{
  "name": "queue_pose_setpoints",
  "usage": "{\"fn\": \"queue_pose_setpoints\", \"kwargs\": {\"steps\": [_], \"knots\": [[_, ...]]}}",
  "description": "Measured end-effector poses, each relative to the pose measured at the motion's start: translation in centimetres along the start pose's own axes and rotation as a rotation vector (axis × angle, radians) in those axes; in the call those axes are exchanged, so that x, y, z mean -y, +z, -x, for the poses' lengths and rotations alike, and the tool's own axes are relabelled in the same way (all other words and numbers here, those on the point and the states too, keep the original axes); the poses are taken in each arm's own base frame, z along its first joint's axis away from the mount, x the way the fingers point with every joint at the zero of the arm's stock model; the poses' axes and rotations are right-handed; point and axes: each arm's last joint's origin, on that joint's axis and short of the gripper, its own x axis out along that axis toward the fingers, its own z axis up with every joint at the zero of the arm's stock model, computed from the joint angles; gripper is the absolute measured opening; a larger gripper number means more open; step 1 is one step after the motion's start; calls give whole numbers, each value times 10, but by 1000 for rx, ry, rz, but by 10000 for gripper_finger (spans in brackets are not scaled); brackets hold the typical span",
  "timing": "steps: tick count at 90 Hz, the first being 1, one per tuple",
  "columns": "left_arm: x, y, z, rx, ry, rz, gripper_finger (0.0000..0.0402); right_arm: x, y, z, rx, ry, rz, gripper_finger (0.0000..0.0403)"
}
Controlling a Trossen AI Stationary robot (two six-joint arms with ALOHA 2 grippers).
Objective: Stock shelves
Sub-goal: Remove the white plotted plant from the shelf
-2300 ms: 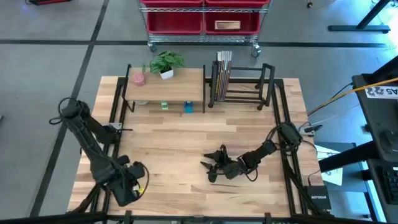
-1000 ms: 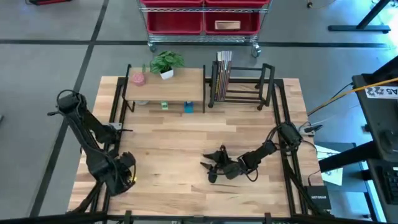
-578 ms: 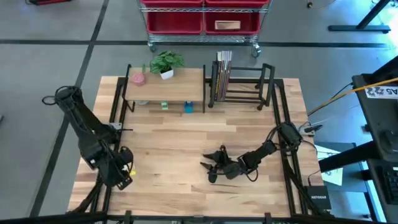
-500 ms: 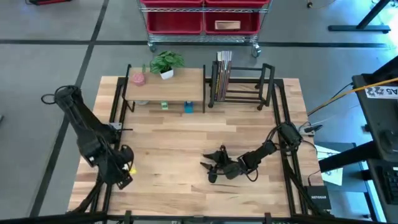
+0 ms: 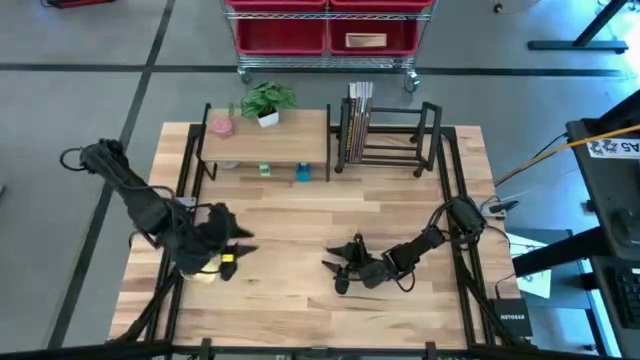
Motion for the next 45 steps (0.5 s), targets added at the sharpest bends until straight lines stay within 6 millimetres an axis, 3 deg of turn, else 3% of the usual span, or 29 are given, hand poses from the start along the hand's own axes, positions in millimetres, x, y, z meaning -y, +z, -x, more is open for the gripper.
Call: {"fn": "queue_pose_setpoints", "kwargs": {"steps": [15,24,34,45], "knots": [[-11,-2,-30,118,256,-157,160,0,0,0,-5,4,1,186],[-23,9,-47,184,425,-181,161,0,0,0,2,-5,1,186],[-49,37,-66,160,535,-187,165,1,0,0,6,-9,-1,186],[-87,81,-79,96,531,-155,177,1,1,0,9,-12,-1,186]]}}
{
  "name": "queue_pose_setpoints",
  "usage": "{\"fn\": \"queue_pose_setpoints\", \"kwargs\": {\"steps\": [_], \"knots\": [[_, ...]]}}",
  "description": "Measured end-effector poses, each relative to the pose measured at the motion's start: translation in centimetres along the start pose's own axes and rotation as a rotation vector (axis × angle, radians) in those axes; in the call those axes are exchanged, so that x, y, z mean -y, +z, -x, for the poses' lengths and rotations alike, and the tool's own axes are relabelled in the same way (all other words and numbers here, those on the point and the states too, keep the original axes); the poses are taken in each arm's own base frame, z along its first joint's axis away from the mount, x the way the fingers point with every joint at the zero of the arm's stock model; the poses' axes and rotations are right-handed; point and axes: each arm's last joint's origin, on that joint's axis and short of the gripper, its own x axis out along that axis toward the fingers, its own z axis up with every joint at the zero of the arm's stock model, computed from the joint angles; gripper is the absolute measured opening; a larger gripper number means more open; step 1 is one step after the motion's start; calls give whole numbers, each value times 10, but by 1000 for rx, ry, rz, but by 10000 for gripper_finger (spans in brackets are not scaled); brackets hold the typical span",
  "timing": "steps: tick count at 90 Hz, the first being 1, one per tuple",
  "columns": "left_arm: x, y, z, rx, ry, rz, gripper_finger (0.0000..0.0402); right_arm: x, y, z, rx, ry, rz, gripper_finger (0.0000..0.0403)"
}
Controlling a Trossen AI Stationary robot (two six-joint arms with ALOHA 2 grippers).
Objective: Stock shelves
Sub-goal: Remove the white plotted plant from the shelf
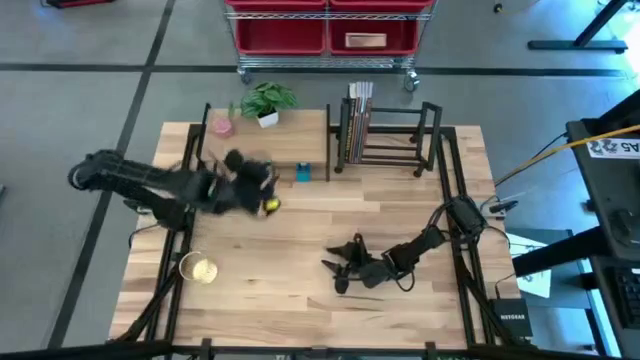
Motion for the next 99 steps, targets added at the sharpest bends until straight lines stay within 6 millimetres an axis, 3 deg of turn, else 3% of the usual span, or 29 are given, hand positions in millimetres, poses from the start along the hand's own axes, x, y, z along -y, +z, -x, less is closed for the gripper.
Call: {"fn": "queue_pose_setpoints", "kwargs": {"steps": [16,27,38,66,99], "knots": [[-58,36,-41,-35,71,25,186,0,0,0,5,-7,-25,186],[-88,43,-63,-87,135,-20,187,1,0,0,2,-10,-27,186],[-105,45,-86,-159,117,-54,187,1,0,0,4,-14,-26,186],[-125,32,-134,-380,131,-142,187,1,0,0,10,-22,-26,186],[-128,26,-145,-421,119,-120,186,1,0,0,9,-22,-25,186]]}}
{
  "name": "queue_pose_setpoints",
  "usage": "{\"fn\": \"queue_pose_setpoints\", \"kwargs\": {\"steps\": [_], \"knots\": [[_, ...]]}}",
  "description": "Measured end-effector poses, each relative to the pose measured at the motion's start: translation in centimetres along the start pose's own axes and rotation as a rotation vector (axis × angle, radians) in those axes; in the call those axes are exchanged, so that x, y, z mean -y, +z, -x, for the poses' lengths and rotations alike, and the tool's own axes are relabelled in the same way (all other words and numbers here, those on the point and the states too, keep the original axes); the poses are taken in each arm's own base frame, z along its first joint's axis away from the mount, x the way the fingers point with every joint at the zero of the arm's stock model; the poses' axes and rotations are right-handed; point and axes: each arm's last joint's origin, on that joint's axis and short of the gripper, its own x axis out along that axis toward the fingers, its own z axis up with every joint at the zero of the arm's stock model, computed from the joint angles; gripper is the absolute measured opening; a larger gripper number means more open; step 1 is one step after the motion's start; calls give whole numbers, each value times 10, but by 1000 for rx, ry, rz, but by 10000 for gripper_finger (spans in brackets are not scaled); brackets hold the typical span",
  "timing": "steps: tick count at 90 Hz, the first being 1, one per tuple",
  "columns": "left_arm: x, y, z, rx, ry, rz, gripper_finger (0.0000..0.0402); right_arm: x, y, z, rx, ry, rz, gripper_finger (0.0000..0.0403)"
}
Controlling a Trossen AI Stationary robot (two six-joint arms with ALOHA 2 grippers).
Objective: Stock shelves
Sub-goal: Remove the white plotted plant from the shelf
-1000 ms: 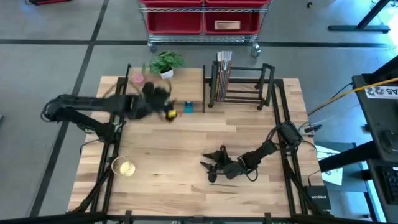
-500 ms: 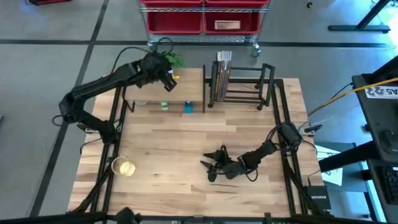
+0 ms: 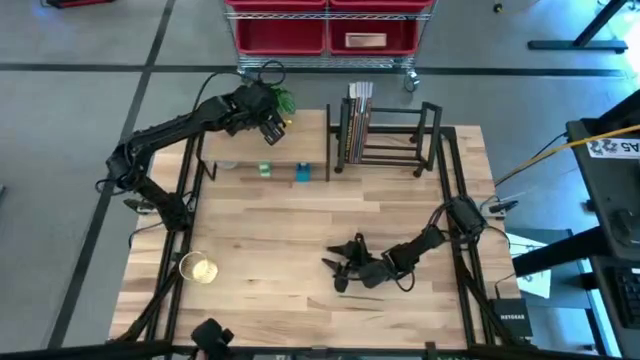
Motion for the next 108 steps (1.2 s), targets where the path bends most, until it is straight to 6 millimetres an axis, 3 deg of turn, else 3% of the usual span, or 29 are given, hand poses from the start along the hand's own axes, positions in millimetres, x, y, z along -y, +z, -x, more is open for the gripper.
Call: {"fn": "queue_pose_setpoints", "kwargs": {"steps": [20,55,82,108], "knots": [[2,-4,0,-32,-52,12,144,0,0,0,0,0,0,186],[6,-4,2,-31,-72,1,10,0,0,0,0,1,0,186],[16,1,15,-20,-63,-45,0,0,0,0,-1,1,0,186],[21,26,67,72,-108,-44,0,0,0,0,-1,1,0,186]]}}
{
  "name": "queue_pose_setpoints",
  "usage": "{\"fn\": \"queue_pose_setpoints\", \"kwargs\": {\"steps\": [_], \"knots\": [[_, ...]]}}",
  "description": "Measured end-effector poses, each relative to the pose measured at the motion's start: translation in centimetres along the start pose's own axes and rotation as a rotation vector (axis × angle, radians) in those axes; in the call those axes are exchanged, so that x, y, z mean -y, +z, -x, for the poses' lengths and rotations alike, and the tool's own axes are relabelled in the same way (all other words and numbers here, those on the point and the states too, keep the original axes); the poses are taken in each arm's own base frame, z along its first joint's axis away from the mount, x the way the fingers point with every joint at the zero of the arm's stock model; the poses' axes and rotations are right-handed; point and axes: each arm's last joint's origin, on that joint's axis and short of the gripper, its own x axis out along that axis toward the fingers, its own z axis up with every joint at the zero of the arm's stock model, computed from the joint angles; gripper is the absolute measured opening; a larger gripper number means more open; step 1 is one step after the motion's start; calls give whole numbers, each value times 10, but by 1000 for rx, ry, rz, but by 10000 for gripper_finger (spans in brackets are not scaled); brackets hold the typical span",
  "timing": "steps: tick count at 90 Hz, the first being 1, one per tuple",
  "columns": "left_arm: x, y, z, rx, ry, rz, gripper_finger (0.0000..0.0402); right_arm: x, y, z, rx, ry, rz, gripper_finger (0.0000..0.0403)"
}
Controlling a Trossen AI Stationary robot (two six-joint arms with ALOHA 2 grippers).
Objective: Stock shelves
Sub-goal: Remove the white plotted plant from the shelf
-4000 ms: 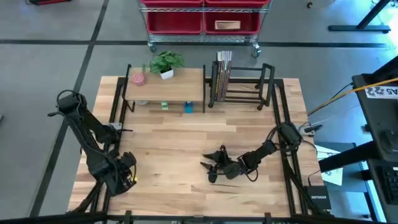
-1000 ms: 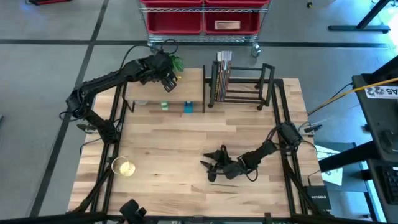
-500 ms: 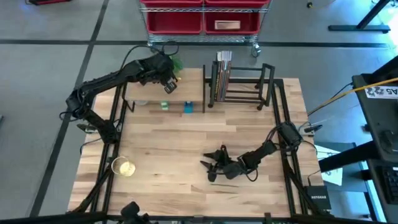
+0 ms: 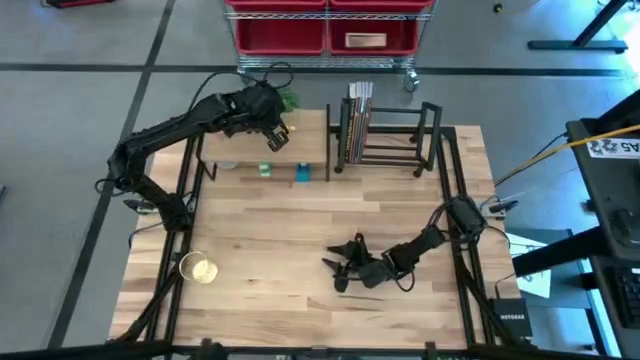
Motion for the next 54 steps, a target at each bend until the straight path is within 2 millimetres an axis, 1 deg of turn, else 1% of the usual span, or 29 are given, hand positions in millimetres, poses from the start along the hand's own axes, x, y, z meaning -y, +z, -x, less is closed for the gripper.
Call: {"fn": "queue_pose_setpoints", "kwargs": {"steps": [13,24,29,42,54], "knots": [[18,4,25,12,-89,-18,0,-1,0,1,1,5,1,186],[48,-2,42,-10,-171,-76,0,-6,-1,6,0,23,21,186],[63,-7,51,-22,-208,-112,0,-11,0,11,5,46,38,186],[106,-19,79,3,-310,-168,0,-31,14,33,43,109,105,186],[140,-34,106,25,-406,-178,0,-51,40,67,96,146,164,186]]}}
